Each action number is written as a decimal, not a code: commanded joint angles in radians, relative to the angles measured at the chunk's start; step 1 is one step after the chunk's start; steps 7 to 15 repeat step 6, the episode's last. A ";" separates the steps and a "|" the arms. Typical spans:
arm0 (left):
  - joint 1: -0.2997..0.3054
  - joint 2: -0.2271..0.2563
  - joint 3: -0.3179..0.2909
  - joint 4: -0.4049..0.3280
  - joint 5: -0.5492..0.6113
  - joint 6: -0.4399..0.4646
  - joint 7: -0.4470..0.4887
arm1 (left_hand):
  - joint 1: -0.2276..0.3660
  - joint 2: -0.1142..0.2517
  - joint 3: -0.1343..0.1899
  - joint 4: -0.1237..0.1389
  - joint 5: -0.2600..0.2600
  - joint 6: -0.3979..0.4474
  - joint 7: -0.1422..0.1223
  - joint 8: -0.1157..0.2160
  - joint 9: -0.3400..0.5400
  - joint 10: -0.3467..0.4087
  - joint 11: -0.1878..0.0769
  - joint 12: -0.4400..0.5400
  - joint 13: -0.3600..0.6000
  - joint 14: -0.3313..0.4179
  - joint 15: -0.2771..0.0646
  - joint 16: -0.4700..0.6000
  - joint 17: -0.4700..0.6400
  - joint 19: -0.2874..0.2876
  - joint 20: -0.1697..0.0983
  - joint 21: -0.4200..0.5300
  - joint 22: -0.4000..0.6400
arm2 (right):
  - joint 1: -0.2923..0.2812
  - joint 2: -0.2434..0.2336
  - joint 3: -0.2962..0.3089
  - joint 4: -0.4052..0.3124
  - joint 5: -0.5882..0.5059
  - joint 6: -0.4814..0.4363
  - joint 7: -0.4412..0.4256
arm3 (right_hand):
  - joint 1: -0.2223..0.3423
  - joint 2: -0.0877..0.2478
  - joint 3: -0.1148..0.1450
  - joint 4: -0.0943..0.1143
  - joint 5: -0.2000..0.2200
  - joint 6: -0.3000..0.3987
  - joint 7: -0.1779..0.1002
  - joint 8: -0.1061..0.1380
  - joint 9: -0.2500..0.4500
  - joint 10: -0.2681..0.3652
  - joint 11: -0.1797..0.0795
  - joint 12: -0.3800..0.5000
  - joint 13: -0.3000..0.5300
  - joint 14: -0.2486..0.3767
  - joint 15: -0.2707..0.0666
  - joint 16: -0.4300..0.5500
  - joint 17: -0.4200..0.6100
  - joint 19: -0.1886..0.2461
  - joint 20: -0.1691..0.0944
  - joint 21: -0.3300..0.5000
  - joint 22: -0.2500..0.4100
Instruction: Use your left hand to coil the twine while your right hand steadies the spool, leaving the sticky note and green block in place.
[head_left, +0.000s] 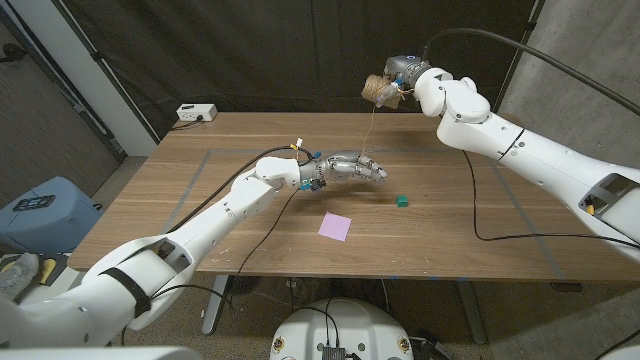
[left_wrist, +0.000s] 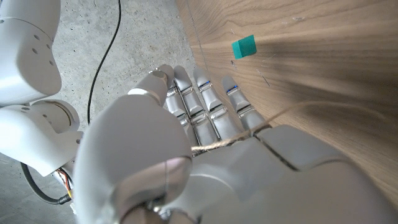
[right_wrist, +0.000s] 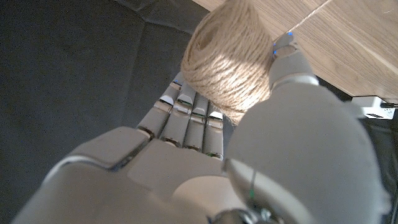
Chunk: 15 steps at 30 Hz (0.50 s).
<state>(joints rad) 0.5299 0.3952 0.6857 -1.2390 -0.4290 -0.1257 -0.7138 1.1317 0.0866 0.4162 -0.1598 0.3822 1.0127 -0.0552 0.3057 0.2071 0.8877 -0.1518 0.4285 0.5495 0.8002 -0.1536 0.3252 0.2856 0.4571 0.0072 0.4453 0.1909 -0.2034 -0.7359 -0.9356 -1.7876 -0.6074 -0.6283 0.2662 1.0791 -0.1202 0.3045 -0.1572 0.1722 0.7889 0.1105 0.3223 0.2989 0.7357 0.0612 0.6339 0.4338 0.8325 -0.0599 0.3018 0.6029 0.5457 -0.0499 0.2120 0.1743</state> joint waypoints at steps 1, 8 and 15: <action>0.041 0.049 -0.016 -0.087 -0.025 0.023 0.011 | 0.006 -0.002 -0.006 -0.001 0.009 0.004 -0.001 -0.006 0.003 0.010 -0.002 -0.006 0.004 0.007 0.003 -0.004 0.003 -0.007 -0.001 0.006 0.002 | 0.028 0.029 -0.021 0.038 -0.012 -0.008 0.004 | 0.159 0.167 0.001 0.002 0.007 0.178 -0.176 0.004 0.003 0.177 -0.169 0.002 0.006 0.045 -0.170 0.001 0.003 0.011 -0.028 -0.003 0.004; 0.060 0.068 -0.024 -0.117 -0.034 0.022 0.016 | 0.007 0.000 -0.006 -0.001 0.009 0.004 0.000 -0.006 0.003 0.009 -0.002 -0.007 0.005 0.005 0.003 -0.004 0.005 -0.008 0.000 0.006 0.002 | 0.044 0.037 -0.033 0.037 -0.029 -0.025 0.018 | 0.159 0.168 0.000 0.002 0.007 0.178 -0.177 0.004 0.003 0.177 -0.170 0.001 0.006 0.045 -0.170 -0.001 0.003 0.011 -0.028 -0.003 0.004; 0.060 0.068 -0.024 -0.117 -0.034 0.022 0.016 | 0.007 0.000 -0.006 -0.001 0.009 0.004 0.000 -0.006 0.003 0.009 -0.002 -0.007 0.005 0.005 0.003 -0.004 0.005 -0.008 0.000 0.006 0.002 | 0.044 0.037 -0.033 0.037 -0.029 -0.025 0.018 | 0.159 0.168 0.000 0.002 0.007 0.178 -0.177 0.004 0.003 0.177 -0.170 0.001 0.006 0.045 -0.170 -0.001 0.003 0.011 -0.028 -0.003 0.004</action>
